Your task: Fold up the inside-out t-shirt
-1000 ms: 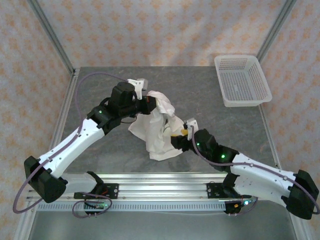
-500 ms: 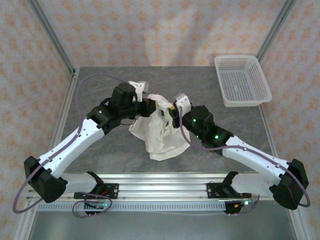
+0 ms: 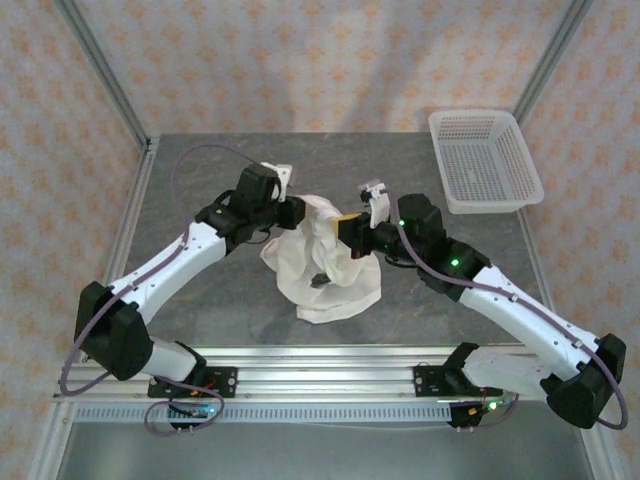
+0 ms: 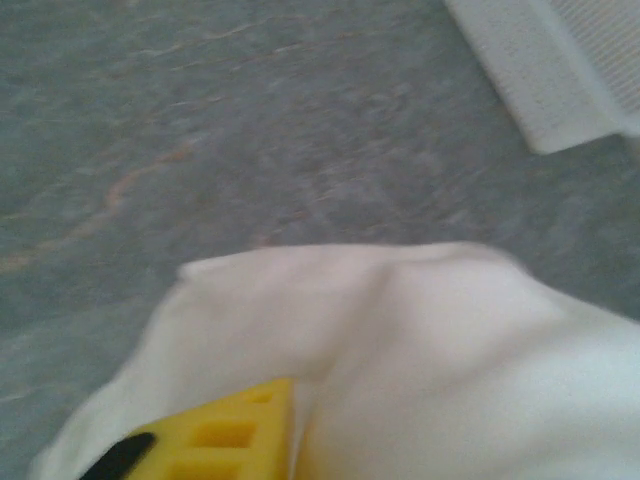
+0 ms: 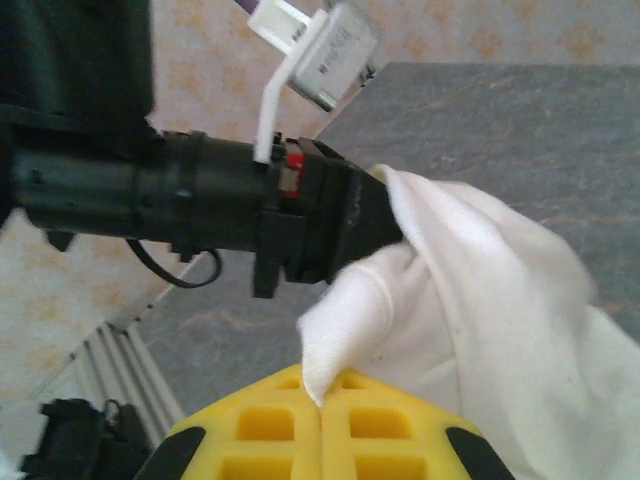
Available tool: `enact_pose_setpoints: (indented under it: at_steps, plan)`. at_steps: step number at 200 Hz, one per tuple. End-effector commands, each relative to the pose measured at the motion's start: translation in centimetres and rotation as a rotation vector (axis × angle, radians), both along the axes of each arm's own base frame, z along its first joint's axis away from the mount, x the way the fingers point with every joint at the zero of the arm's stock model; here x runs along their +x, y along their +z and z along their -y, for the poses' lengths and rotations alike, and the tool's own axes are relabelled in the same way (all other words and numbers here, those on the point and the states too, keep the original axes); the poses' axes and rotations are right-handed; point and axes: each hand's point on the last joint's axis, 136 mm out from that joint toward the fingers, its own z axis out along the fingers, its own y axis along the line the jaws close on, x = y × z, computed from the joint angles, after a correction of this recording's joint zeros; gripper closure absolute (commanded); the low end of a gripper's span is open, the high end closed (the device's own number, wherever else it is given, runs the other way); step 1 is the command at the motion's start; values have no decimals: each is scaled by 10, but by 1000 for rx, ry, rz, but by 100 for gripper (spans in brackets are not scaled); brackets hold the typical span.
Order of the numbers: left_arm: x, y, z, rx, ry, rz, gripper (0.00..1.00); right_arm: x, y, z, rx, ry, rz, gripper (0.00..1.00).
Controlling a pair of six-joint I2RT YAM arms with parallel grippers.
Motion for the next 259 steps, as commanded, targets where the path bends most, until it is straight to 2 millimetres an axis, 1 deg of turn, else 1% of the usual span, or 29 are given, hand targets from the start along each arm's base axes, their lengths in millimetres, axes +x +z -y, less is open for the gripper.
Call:
enact_pose_setpoints:
  at_steps: [1,14,22,30,38,49,58,68,78,97,114,119,131,138,149,156,171,184,204,212,216,220,224,233,234,235,247,259]
  plan:
    - [6,26,-32,39,99,112,58,-2,43,6,158,-47,-31,100]
    - [-7,36,-47,51,131,135,41,9,45,10,192,-90,-69,100]
    - [-17,42,-54,51,142,144,37,15,45,11,209,-103,-91,100]
    - [-30,49,-53,23,117,151,36,20,43,11,213,-115,-112,100]
    - [-43,56,-44,-41,58,158,36,24,42,10,215,-120,-125,100]
    - [-64,65,-24,-141,-58,172,36,27,39,7,215,-111,-137,100]
    - [-82,70,-7,-189,-158,185,36,28,38,3,216,-97,-138,100]
    - [-98,69,4,-182,-227,191,36,28,38,0,216,-78,-136,100]
    - [-107,62,7,-138,-252,185,37,26,39,-4,222,-50,-131,100]
    - [-106,42,4,-64,-239,150,44,20,43,-11,224,6,-129,100]
    - [-101,18,3,45,-270,138,45,16,47,-14,224,40,-132,100]
    - [-97,8,1,94,-272,143,45,15,47,-14,224,45,-133,100]
    - [-80,-15,-11,221,-233,162,44,14,49,-15,227,56,-135,100]
    - [-73,-22,-13,269,-230,168,43,13,50,-16,228,58,-136,100]
    - [-67,-24,-7,295,-267,189,39,13,52,-15,224,59,-141,100]
    - [-65,-24,-1,292,-292,204,35,11,52,-15,220,66,-143,100]
    - [-61,-16,16,254,-355,262,28,9,54,-16,219,77,-144,100]
    - [-59,-7,26,234,-382,297,24,9,55,-16,221,74,-147,100]
    - [-56,13,41,165,-411,344,23,11,55,-15,230,59,-155,100]
    - [-56,21,46,134,-421,356,26,11,55,-14,236,53,-153,100]
    - [-56,23,48,121,-422,357,30,11,57,-14,242,53,-149,100]
    - [-55,26,50,112,-422,359,37,11,58,-14,248,52,-145,100]
    - [-54,28,50,104,-419,358,51,11,59,-13,251,51,-141,100]
    - [-50,30,48,103,-385,343,94,11,59,-11,253,40,-134,100]
    - [-49,30,47,103,-379,340,98,11,59,-10,253,38,-132,100]
    - [-48,31,47,104,-371,338,100,11,59,-10,253,37,-131,100]
    - [-44,32,39,110,-319,309,100,12,57,-2,241,9,-113,100]
    - [-44,38,31,75,-282,296,100,17,47,14,231,-51,-111,100]
